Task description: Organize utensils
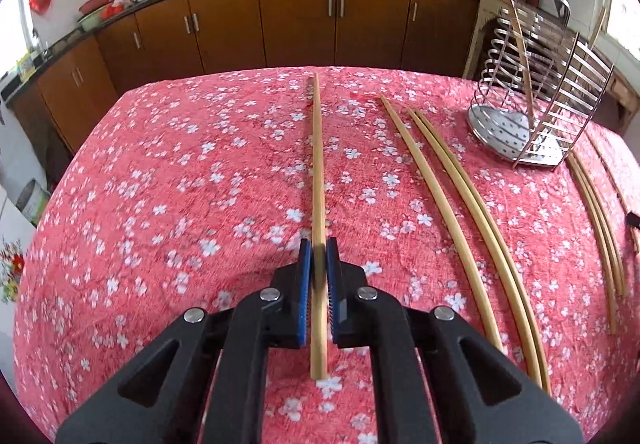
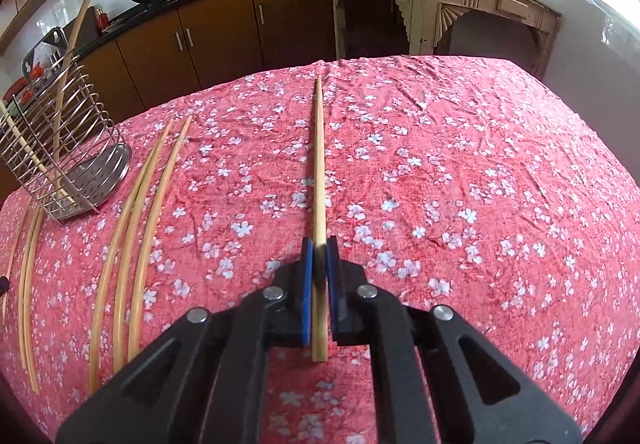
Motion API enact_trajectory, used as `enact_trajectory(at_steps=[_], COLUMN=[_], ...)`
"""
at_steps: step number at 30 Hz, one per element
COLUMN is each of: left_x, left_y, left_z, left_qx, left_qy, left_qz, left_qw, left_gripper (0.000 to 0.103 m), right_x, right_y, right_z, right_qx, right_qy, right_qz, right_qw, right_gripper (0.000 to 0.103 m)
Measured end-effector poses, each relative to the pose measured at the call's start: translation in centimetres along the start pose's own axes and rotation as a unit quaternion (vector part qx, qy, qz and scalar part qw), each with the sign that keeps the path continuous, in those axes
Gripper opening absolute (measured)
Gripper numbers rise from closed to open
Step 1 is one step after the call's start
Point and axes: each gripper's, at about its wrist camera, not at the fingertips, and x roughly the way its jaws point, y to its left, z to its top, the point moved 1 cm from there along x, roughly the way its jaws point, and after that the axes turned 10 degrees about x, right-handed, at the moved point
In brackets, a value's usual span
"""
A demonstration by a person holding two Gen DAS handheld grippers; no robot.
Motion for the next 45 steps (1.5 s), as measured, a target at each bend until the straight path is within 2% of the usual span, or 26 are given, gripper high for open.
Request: enact_trajectory(at_steps=[1,3,5,6,14,17,23,45], left_x=[-0.3,-1.0,-1.4,-1.8,-2.0,-2.0,-2.7,-2.6], left_y=[0.2,0.1,0.0,-0.1,-0.9,-0.6,-1.1,-1.3], left_z=[-0.3,-1.2,-1.9,-2.2,-3.2,-3.2,-3.7,-3.7], left_qx=[-0.001,0.0,0.003,0.005,0.011,0.01,0.025,0.027], left_qy=[-0.002,-0.003,-0.005,-0.006,0.005,0.006,0.007,0.007], left_qz=[-0.007,-0.007,-0.007,-0.007,-0.01,-0.003,0.0,-0.005], left_qw=[1.0,1.0,1.0,0.9999,0.9999,0.9999,0.9997,0.9996], left_gripper=[0.009,0.019,0.045,0.046,0.045,0.036,0.028,0.027], right_x=[-0.3,-0.9,-1.2,-1.3,-1.2,-1.5,-1.9,-2.1], right_y=[-0.2,-0.2,-0.1,0.1,0.4,0.6,0.5,0.4], right_z=[-0.3,-0.9,-1.4,-1.7,-1.9,-2.3,-2.9,-2.8], right_qx=[-0.001,-0.008,-0.02,-0.026,-0.029,-0.04,-0.038,-0.035], right_qy=[0.001,0.002,-0.002,-0.004,-0.004,-0.006,-0.005,-0.003], right_qz=[0.002,0.001,-0.011,-0.016,-0.019,-0.028,-0.023,-0.019], right_qw=[1.0,1.0,1.0,1.0,0.999,0.999,0.999,0.999], right_gripper=[0.013,0.019,0.022,0.022,0.023,0.023,0.021,0.02])
